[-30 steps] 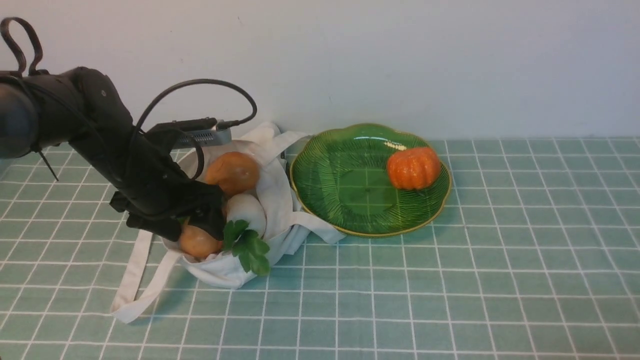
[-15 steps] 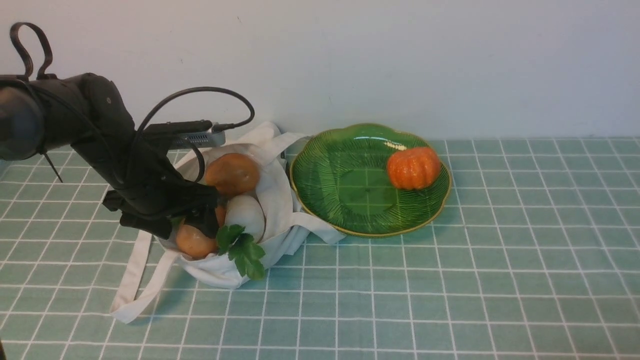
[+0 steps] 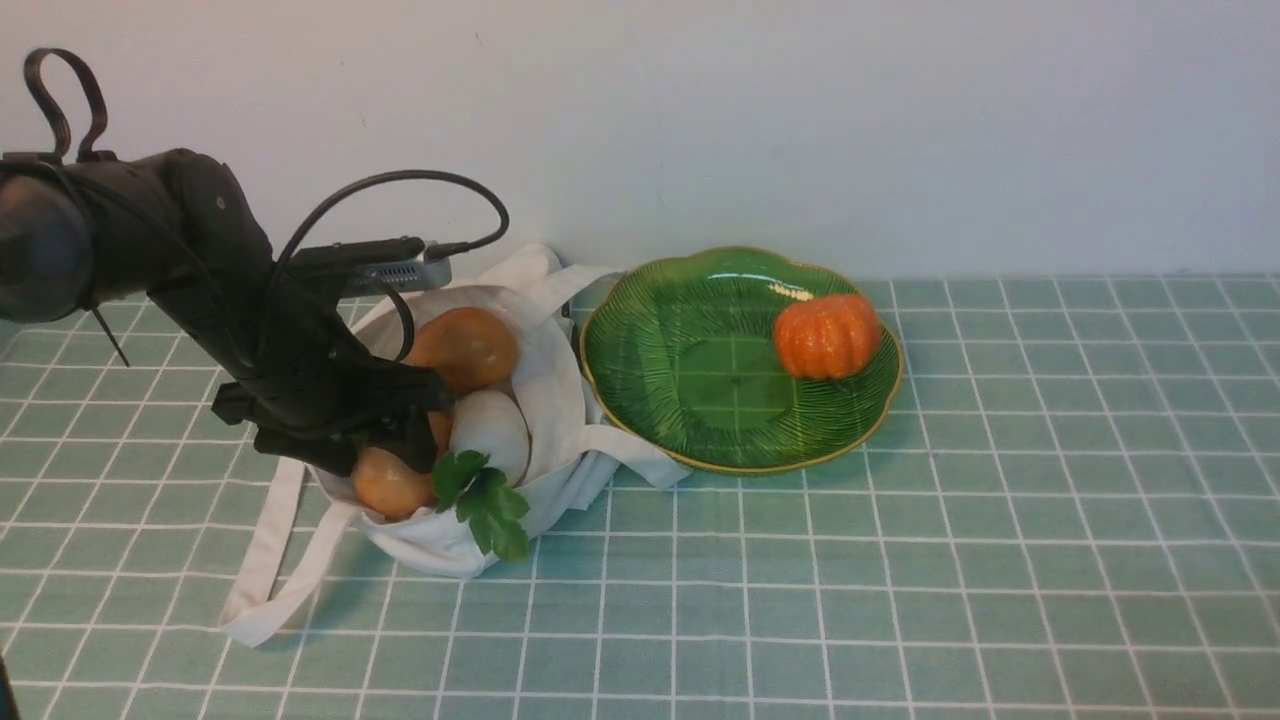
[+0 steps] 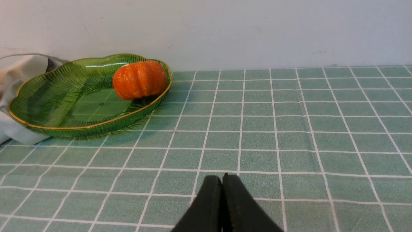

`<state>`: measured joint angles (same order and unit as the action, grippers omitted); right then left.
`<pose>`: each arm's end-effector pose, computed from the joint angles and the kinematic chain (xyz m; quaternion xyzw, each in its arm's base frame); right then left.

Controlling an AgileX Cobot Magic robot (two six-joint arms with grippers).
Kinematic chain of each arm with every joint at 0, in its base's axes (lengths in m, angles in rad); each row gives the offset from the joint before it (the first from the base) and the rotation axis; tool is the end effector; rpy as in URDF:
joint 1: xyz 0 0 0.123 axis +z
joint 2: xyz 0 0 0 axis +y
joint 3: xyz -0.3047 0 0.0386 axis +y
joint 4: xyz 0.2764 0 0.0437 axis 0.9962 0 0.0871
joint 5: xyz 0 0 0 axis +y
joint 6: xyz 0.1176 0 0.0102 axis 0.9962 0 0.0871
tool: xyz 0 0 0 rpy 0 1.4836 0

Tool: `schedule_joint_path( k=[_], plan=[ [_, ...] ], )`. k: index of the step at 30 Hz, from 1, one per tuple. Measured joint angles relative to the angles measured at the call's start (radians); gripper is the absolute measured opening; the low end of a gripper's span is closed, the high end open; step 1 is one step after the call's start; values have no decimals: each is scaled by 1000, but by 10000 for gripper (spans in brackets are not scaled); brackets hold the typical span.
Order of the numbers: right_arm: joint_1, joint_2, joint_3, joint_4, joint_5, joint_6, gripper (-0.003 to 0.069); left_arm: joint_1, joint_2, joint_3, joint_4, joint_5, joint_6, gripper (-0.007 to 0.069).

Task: Take vegetables from cloth bag on blue coffee tablecloth place on plate.
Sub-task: 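Reach into the cloth bag and grasp the potato inside with the left gripper, then take the potato out of the bag and place it on the plate with the left gripper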

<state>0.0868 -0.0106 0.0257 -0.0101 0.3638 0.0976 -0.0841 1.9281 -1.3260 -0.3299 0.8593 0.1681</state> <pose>0.0847 0.0069 0.1639 0.0016 0.8024 0.0507 0.5947 0.4167 -0.0642 0.1628 0.0297 0.9858 -0.1301 0.1024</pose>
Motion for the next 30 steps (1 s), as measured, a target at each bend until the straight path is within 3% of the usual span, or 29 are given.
schedule_joint_path(
  k=[3,12,22,30],
  plan=[
    [0,0,0,0,0,0,-15,0,27,-4,-9,12,-25,414],
    [0,0,0,0,0,0,-15,0,6,-9,16,44,-28,414],
    [0,0,0,0,0,0,-15,0,-178,-7,81,195,-28,414],
    [0,0,0,0,0,0,-15,-16,-312,-97,56,316,-63,414]
  ],
)
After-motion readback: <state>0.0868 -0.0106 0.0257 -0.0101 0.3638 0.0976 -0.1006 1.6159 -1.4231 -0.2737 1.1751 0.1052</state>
